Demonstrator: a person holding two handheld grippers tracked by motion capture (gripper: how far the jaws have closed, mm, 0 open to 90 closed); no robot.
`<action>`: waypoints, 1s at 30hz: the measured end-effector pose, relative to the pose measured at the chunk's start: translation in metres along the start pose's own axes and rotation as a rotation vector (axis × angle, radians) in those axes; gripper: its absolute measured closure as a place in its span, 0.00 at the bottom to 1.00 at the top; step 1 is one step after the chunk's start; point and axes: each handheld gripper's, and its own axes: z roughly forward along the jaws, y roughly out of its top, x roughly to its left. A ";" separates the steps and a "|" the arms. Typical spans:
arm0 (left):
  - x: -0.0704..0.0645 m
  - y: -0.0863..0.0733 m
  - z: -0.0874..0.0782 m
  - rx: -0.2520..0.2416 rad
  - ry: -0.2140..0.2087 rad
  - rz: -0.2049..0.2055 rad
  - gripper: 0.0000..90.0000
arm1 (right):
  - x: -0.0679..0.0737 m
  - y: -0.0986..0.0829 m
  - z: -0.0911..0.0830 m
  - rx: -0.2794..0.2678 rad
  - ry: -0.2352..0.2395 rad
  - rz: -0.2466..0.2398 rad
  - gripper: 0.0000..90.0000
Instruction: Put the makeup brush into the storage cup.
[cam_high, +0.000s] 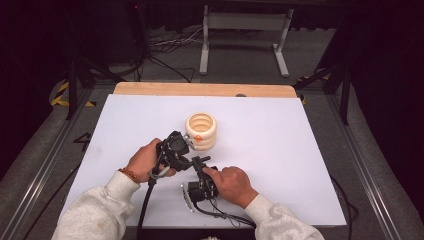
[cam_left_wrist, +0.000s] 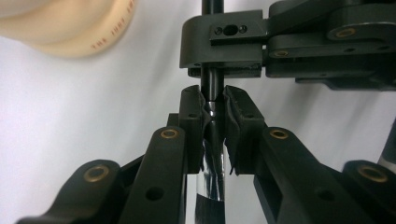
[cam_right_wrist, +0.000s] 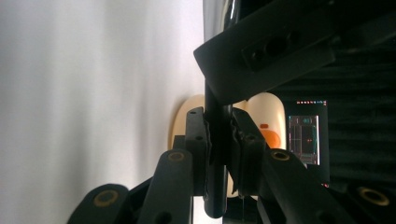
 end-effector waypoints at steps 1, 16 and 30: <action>0.000 -0.003 -0.002 -0.031 0.001 -0.002 0.87 | -0.002 -0.001 -0.001 -0.001 0.001 0.005 0.89; -0.009 -0.075 -0.040 -0.489 0.225 -0.001 0.35 | -0.009 -0.022 -0.001 0.021 0.050 0.151 0.89; -0.006 -0.130 -0.031 -0.700 0.355 -0.071 0.05 | -0.030 -0.050 -0.002 -0.067 0.166 0.460 0.89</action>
